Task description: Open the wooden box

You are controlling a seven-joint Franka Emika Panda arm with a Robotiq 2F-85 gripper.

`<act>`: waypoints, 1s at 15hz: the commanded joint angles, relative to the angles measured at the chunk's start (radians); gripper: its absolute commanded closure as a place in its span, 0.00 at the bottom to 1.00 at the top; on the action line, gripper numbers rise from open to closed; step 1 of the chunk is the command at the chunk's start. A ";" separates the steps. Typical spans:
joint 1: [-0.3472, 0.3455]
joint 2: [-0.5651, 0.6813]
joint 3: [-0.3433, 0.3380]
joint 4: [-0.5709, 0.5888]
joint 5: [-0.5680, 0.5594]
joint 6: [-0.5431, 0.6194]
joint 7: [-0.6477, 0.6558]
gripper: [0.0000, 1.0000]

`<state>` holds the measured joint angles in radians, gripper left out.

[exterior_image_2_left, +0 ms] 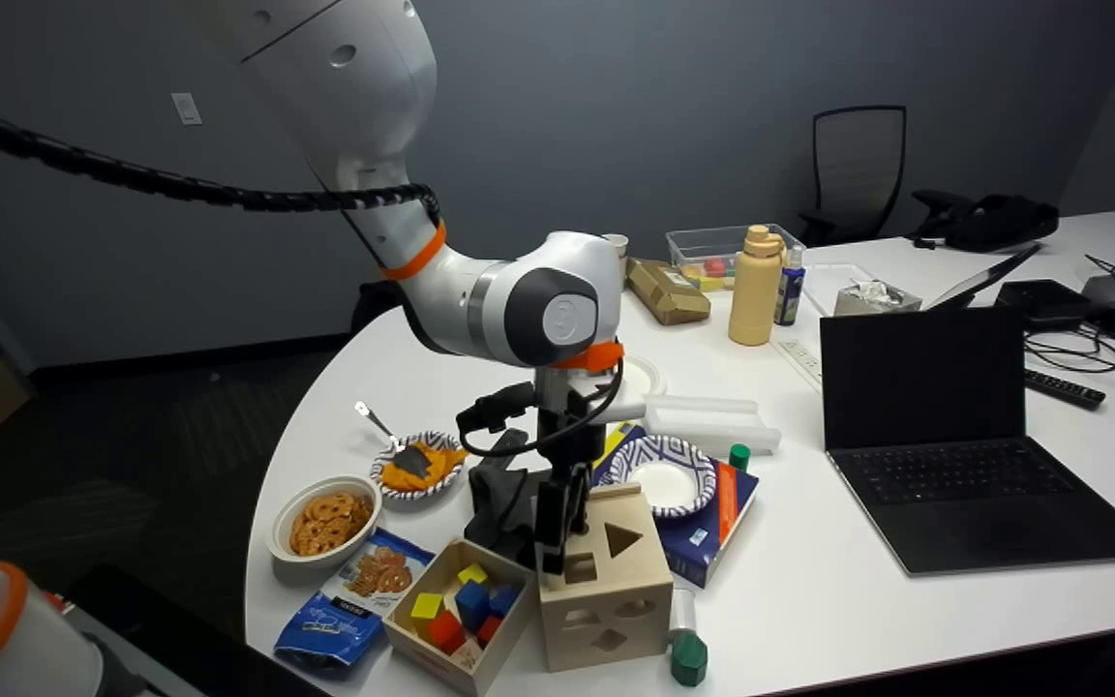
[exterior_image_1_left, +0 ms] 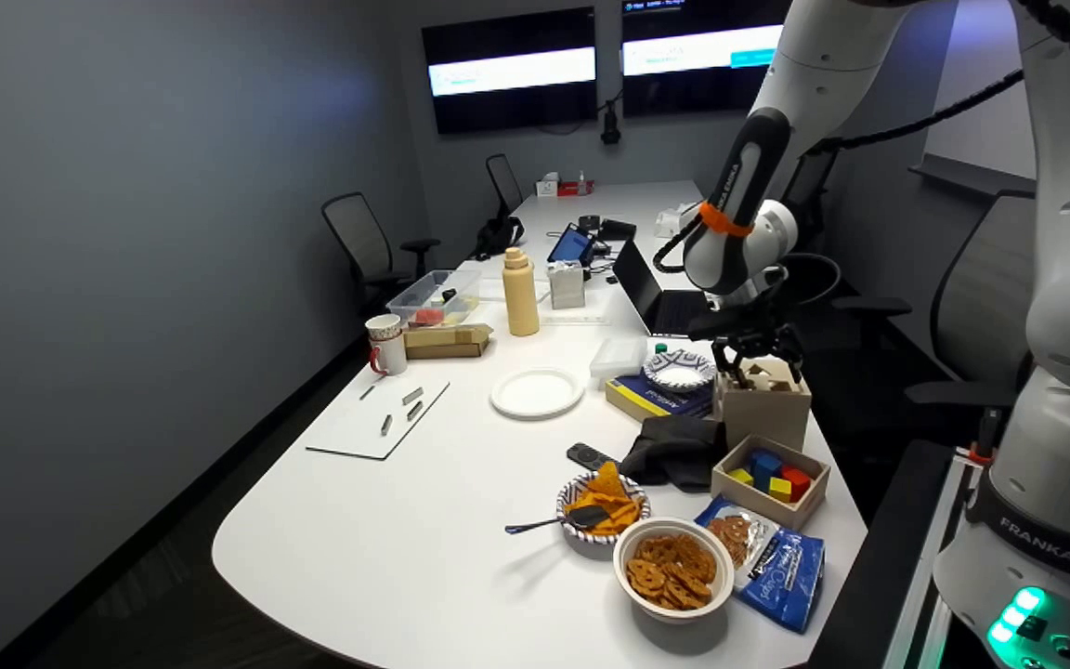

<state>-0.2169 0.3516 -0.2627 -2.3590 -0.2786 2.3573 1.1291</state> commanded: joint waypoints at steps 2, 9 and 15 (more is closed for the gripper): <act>0.014 0.027 -0.039 0.012 0.034 0.048 -0.045 0.00; 0.011 0.030 -0.056 0.015 0.074 0.112 -0.082 0.00; 0.001 0.040 -0.062 0.031 0.126 0.144 -0.140 0.00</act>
<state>-0.2171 0.3750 -0.3112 -2.3493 -0.1994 2.4791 1.0416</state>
